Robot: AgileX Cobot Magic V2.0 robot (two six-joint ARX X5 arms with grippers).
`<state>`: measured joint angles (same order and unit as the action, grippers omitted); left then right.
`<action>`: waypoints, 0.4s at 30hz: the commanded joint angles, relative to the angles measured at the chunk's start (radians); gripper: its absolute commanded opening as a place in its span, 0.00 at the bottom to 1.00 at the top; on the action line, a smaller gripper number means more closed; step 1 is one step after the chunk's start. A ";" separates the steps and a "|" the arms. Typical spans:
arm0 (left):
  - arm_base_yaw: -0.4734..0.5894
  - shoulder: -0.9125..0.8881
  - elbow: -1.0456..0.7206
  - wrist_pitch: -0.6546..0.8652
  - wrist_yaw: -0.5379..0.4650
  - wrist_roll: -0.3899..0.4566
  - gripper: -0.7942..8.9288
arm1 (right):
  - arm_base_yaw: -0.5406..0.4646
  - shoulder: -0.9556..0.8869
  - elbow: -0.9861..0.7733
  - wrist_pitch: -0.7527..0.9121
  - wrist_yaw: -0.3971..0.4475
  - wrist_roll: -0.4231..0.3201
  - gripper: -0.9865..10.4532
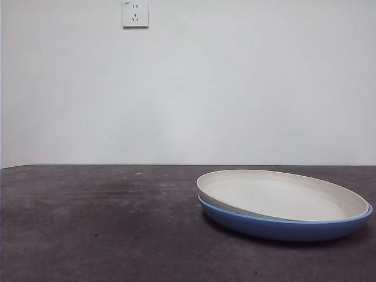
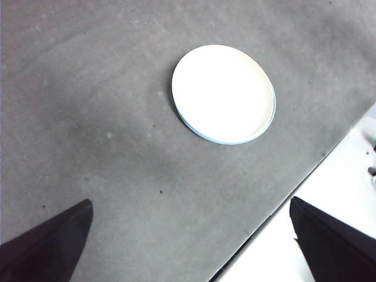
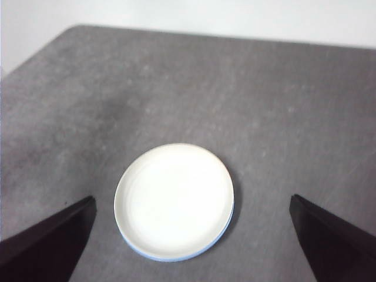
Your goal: Pick up the white plate, put it on the blue plate, put it on desk
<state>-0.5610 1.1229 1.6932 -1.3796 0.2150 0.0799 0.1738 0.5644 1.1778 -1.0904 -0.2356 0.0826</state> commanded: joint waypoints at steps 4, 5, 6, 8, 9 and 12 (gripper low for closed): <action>-0.004 -0.192 -0.211 0.110 0.003 0.051 0.73 | 0.001 0.101 0.013 -0.016 -0.025 0.017 0.61; -0.004 -0.220 -0.242 0.126 0.006 0.051 0.73 | 0.001 0.122 0.008 -0.013 -0.043 0.014 0.61; -0.004 -0.252 -0.275 0.143 0.012 0.051 0.73 | 0.001 0.140 0.003 -0.009 -0.061 0.014 0.61; -0.004 -0.306 -0.330 0.169 0.036 0.051 0.73 | 0.001 0.180 -0.011 0.001 -0.103 0.013 0.61; -0.004 -0.332 -0.358 0.184 0.055 0.047 0.73 | 0.001 0.204 -0.022 0.006 -0.129 0.010 0.61; -0.004 -0.394 -0.426 0.219 0.114 0.019 0.73 | 0.001 0.261 -0.055 0.024 -0.169 0.003 0.61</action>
<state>-0.5602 0.7250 1.2633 -1.1770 0.3161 0.1112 0.1738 0.8097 1.1202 -1.0721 -0.3973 0.0860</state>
